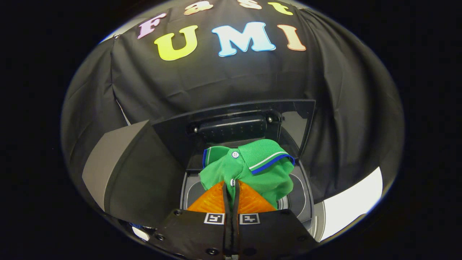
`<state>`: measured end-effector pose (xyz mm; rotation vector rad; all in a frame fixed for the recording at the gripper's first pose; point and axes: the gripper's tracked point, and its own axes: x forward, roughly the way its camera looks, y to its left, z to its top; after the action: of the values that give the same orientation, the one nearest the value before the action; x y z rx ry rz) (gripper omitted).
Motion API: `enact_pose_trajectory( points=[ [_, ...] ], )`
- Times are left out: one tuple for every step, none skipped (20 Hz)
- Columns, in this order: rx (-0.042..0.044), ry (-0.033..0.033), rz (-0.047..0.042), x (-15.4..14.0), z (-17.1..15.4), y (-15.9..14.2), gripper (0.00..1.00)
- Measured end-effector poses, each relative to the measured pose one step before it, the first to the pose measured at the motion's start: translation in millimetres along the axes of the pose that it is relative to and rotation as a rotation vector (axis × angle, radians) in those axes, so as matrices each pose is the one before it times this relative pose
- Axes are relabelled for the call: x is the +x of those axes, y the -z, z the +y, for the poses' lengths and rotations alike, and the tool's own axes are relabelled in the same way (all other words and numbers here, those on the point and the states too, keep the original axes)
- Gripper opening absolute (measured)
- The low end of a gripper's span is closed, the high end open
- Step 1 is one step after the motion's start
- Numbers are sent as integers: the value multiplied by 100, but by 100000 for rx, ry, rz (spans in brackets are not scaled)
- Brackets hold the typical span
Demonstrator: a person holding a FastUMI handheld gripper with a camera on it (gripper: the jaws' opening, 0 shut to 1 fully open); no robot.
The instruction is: Put the clothes into the washing machine and then close the washing machine lid.
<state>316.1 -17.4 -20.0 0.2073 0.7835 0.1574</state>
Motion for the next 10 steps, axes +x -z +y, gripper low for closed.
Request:
enact_pose_trajectory(
  points=[
    [1070,-63,987,495,-126,526,1],
    [1102,105,863,495,-71,401,1],
    [986,303,1365,435,-195,687,1],
    [938,192,1446,427,-153,500,1],
    [1117,162,1268,465,-91,529,1],
    [1028,69,1250,388,-86,528,1],
    [550,199,1001,392,-69,354,1],
    [248,279,830,400,-136,455,1],
    [133,353,995,423,-95,162,1],
    [364,194,778,406,-88,143,1]
  ],
)
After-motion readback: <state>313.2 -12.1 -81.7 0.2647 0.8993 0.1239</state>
